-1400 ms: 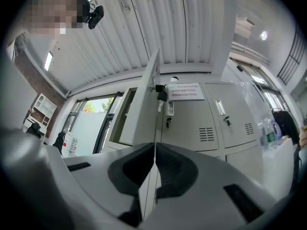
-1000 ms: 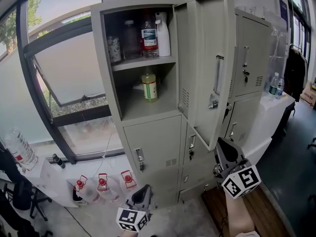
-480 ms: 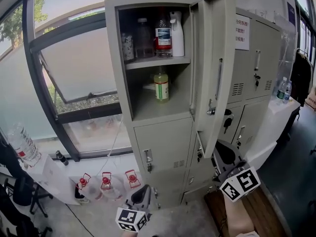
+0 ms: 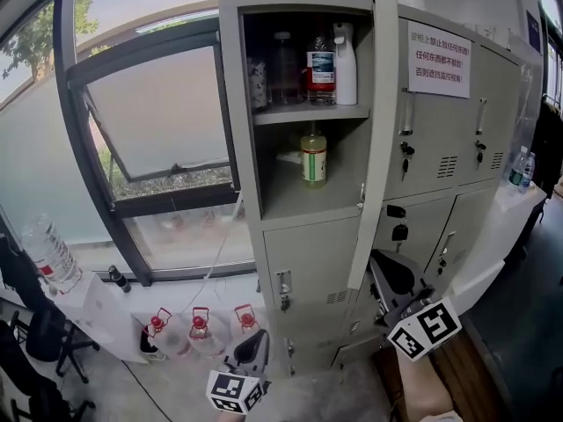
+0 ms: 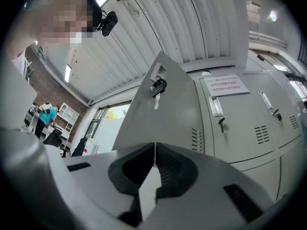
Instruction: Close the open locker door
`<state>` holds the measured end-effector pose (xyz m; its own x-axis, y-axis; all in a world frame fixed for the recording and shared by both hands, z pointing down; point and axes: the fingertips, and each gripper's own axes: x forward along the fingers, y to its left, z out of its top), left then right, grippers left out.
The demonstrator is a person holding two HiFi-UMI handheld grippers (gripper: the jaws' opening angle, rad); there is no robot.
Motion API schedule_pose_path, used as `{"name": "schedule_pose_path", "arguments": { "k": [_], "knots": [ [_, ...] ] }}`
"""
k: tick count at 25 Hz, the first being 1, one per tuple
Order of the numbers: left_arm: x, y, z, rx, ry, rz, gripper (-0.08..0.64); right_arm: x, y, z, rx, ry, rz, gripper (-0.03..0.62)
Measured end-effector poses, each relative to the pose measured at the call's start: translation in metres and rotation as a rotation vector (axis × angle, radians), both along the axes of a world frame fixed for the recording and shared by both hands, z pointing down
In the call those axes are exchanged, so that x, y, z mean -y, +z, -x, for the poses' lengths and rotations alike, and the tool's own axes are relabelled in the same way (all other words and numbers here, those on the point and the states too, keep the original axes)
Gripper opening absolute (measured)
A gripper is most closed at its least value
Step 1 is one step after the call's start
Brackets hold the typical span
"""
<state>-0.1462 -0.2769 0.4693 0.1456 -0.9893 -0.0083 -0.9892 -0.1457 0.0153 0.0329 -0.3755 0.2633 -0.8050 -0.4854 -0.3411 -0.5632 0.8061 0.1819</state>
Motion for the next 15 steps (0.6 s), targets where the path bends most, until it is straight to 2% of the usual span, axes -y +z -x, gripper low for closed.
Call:
{"name": "schedule_pose_path", "arguments": {
  "k": [15],
  "knots": [
    [-0.002,0.002,0.077,-0.012,-0.058,-0.009,0.013,0.015,-0.002,0.086,-0.012,-0.048,-0.008,0.017]
  ]
}}
